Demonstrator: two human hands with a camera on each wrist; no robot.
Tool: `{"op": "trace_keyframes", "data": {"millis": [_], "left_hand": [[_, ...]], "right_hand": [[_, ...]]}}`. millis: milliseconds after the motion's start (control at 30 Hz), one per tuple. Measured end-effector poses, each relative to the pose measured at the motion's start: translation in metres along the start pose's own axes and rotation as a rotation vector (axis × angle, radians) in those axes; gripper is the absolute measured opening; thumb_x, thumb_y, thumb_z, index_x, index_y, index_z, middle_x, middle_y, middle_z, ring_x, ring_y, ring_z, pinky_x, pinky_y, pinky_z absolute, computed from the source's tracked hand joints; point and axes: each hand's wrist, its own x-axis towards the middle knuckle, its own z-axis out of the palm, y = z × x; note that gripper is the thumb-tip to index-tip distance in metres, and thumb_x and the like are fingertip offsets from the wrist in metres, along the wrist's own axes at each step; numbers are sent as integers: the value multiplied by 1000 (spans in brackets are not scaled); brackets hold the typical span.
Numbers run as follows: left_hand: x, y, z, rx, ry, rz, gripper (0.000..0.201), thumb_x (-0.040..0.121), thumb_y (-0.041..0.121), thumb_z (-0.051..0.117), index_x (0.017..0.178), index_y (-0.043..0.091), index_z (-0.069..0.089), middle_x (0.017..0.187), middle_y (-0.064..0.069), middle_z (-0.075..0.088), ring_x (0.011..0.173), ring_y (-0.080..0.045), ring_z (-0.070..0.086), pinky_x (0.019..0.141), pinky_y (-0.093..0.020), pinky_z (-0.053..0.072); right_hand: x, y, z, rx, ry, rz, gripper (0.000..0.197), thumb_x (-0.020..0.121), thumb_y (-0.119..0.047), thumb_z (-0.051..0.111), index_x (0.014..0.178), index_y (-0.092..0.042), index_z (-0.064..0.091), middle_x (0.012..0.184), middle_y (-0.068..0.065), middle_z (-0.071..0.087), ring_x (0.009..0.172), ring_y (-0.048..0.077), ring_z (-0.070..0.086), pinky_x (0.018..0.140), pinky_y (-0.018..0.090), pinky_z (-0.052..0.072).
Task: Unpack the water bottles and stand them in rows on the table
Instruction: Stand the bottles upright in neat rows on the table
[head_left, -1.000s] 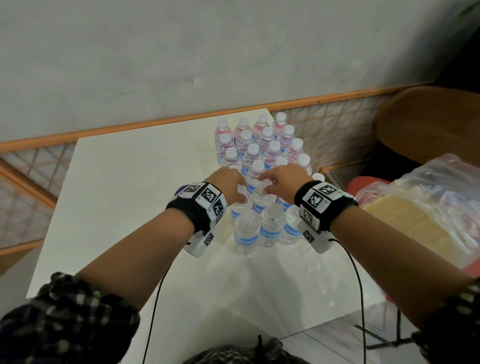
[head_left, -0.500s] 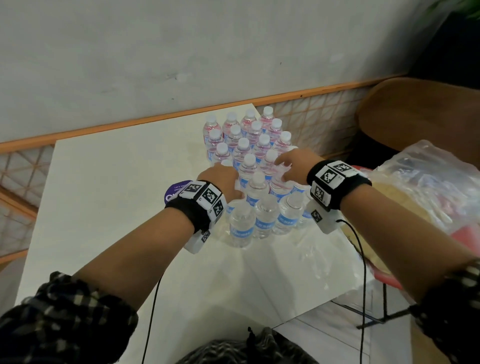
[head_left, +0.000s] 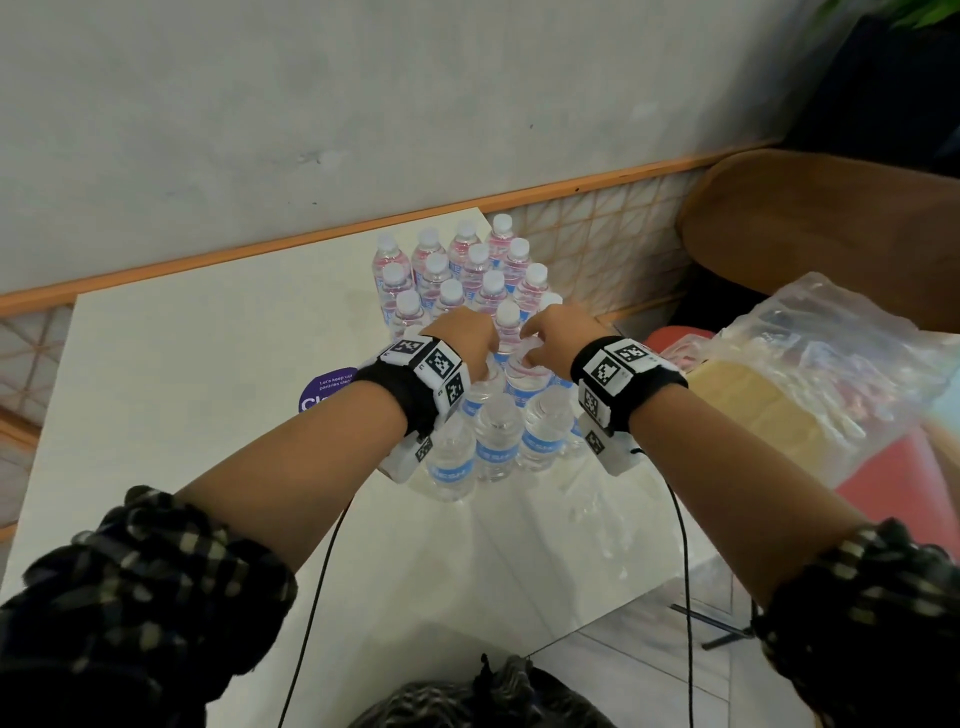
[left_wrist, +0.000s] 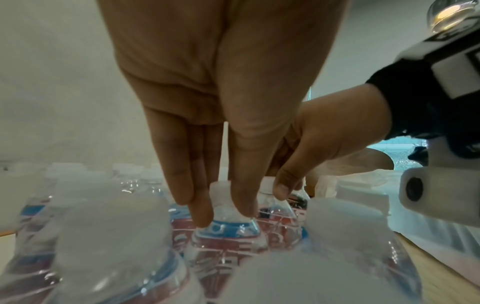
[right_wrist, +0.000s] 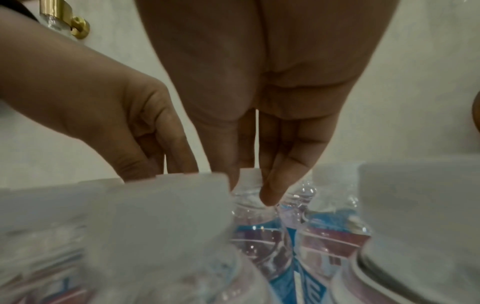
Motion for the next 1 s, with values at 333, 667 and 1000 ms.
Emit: {"op": "trace_keyframes", "data": {"millis": [333, 667, 1000], "left_hand": [[2, 2, 0, -18, -4, -47, 48, 84, 15, 68, 130, 12, 57, 126, -13, 60, 114, -29, 57, 87, -33, 47], [14, 40, -10, -7, 79, 26, 45, 89, 21, 61, 133, 17, 52, 127, -12, 57, 115, -30, 55, 87, -35, 46], [34, 51, -3, -17, 79, 3, 34, 89, 3, 57, 121, 11, 64, 123, -14, 62, 113, -30, 58, 90, -32, 45]], "right_hand": [[-1, 5, -5, 56, -25, -8, 49, 84, -31, 68, 130, -15, 56, 127, 9, 56, 115, 23, 53, 89, 27, 42], [-5, 47, -34, 63, -44, 50, 48, 82, -15, 70, 127, -21, 58, 124, 6, 60, 113, 22, 56, 89, 25, 42], [-2, 55, -20, 14, -29, -9, 41, 88, -19, 63, 128, -19, 59, 132, 7, 56, 119, 22, 52, 92, 26, 41]]}}
